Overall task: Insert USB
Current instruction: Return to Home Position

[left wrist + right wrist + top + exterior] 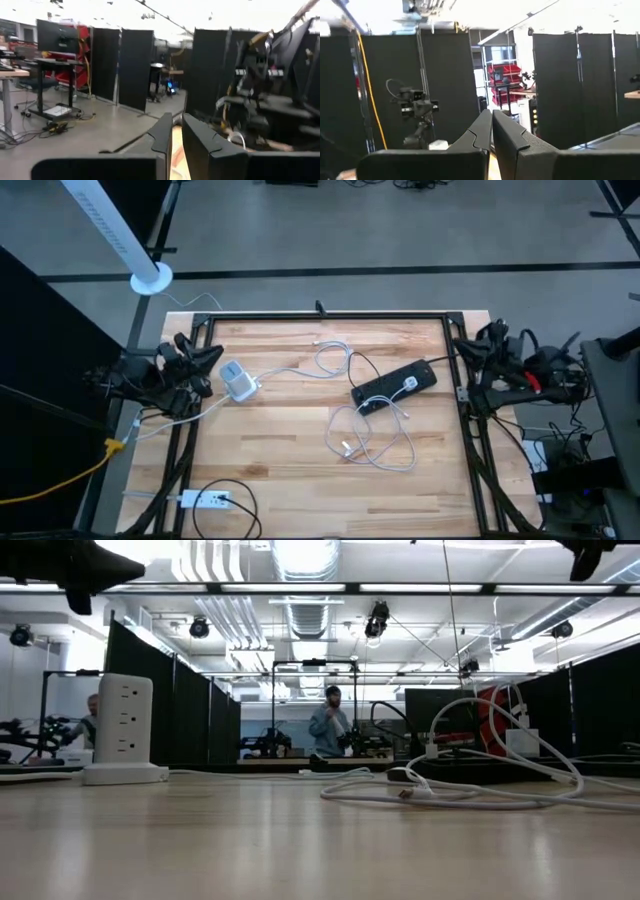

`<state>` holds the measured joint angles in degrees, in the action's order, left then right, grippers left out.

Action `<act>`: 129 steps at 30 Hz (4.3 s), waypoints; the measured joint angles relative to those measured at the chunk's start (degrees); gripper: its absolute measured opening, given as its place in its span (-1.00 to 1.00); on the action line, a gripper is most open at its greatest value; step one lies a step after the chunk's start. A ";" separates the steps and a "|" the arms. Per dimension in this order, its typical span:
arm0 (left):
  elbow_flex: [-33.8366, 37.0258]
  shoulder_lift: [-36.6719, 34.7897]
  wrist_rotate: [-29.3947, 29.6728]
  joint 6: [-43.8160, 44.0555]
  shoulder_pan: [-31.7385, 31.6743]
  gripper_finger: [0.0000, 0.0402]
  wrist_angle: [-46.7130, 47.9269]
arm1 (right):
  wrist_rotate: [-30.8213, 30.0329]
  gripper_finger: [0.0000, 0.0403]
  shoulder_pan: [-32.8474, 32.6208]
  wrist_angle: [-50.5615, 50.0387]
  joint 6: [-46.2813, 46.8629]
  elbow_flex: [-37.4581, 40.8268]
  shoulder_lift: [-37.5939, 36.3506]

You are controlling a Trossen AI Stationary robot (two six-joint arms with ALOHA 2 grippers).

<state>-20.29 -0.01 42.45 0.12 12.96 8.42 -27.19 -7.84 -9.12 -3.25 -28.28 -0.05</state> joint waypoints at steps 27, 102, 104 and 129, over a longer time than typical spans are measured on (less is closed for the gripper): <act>19.84 -0.04 -14.72 5.38 -1.88 -0.89 -19.51 | 15.57 -1.00 0.20 14.07 3.48 24.01 0.07; 18.38 3.04 -44.21 -5.64 -9.95 -0.89 -5.50 | 22.72 -1.00 6.38 9.44 3.70 27.28 1.29; 18.38 3.04 -44.07 -5.64 -9.95 -0.89 -5.45 | 22.71 -1.00 6.38 9.43 3.69 27.28 1.29; 19.59 0.04 -43.86 -5.64 -9.95 -0.89 -8.58 | 22.63 -1.00 6.38 9.93 3.69 27.46 0.02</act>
<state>-0.70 0.03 -1.41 -5.52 3.01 -0.16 -4.56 -1.45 0.81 0.43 -0.81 -0.03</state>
